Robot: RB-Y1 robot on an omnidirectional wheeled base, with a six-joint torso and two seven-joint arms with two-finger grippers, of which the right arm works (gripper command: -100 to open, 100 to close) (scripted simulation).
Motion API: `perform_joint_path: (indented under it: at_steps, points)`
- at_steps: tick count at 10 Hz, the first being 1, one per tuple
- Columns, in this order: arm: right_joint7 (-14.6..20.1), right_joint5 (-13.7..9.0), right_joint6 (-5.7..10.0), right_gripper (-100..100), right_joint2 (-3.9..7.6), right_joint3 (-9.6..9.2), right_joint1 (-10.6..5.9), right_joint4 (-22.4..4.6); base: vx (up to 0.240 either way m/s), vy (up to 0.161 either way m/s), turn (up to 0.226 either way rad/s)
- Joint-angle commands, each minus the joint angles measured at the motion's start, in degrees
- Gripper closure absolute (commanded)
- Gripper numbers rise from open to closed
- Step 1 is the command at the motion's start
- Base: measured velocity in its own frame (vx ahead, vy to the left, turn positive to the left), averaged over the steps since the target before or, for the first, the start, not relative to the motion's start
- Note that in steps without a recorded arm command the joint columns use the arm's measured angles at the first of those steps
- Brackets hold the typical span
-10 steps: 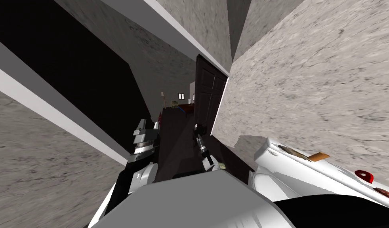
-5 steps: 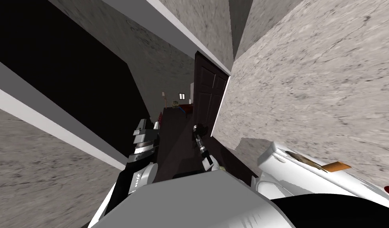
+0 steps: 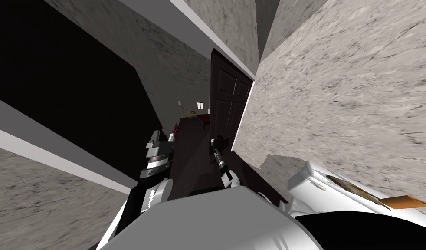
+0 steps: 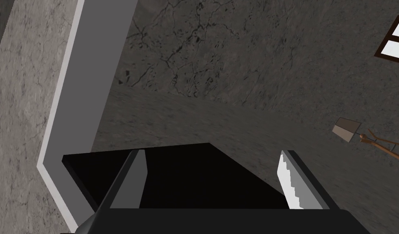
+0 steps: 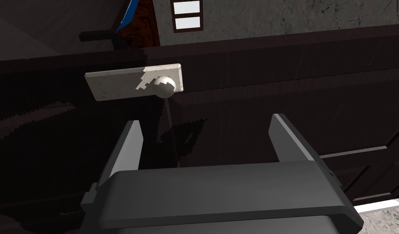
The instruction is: Push the door open
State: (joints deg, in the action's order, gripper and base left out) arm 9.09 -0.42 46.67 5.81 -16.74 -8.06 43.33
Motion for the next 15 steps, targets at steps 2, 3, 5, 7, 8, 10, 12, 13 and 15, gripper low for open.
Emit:
perform_joint_path:
  at_steps: [2, 3, 5, 7, 8, 10, 12, 13, 15]
  points:
    - [-0.1, 0.0, 0.4, -100, -0.22, -0.36, -1.15, -2.6, 0.067, -0.079, 0.041]
    - [-0.1, 0.0, 0.59, -100, -0.31, -0.6, -1.84, -4.1, 0.059, -0.087, 0.054]
    - [-0.1, 0.1, 0.88, -100, -0.44, -0.95, -2.88, -6.3, 0.1, -0.124, 0.049]
    - [-0.1, 0.1, 1.17, -100, -0.6, -1.32, -3.93, -8.6, 0.093, -0.1, 0.048]
    - [-0.1, 0.1, 1.24, -100, -0.64, -1.4, -4.17, -9.2, 0.054, -0.065, 0.021]
    - [-0.2, 0.1, 1.52, -100, -0.81, -1.74, -5.18, -11.4, 0.064, -0.062, 0.035]
    - [-0.3, 0.0, 1.62, -100, -0.73, -1.44, -5.03, -11.1, 0.076, -0.001, 0.018]
    - [-0.3, 0.0, 1.66, -100, -0.75, -1.37, -5.01, -11.2, 0.172, 0.056, 0.031]
    - [-0.6, -0.1, 1.85, -100, -0.88, -1.03, -4.9, -11.4, 0.183, 0.047, 0.031]
